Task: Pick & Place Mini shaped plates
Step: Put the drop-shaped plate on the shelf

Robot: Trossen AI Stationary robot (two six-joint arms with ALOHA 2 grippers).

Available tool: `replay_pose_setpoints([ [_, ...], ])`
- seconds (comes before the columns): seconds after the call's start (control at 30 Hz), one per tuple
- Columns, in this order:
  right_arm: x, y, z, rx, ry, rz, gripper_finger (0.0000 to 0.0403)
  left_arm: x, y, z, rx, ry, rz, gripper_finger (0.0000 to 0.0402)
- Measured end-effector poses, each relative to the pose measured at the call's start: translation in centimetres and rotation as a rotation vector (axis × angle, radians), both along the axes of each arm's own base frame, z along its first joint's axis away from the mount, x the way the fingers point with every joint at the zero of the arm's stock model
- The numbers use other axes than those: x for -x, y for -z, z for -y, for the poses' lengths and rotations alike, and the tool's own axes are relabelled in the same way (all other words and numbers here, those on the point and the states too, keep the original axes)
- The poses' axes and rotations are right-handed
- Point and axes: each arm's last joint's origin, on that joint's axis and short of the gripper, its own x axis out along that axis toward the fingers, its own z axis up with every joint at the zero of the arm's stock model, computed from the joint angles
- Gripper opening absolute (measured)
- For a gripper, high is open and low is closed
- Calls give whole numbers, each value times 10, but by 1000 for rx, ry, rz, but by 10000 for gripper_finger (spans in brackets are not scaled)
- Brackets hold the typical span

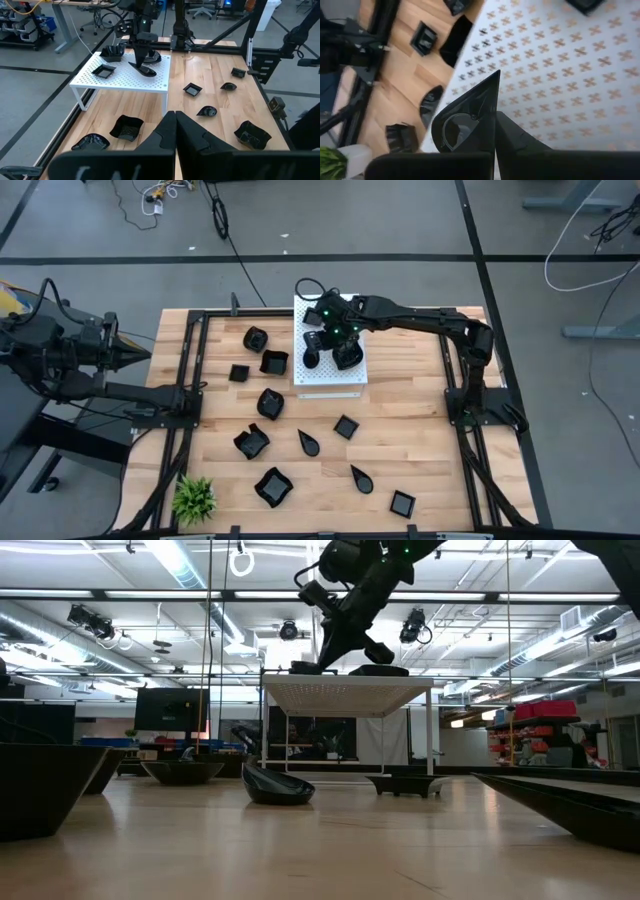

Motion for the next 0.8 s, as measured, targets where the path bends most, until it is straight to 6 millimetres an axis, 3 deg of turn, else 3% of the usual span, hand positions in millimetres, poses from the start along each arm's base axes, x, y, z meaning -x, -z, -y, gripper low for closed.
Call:
replay_pose_setpoints([
  [0.8, 0, 4, -1, 12, -36, -28, 2, 0, 0, 0, 0, 0, 0, 3],
])
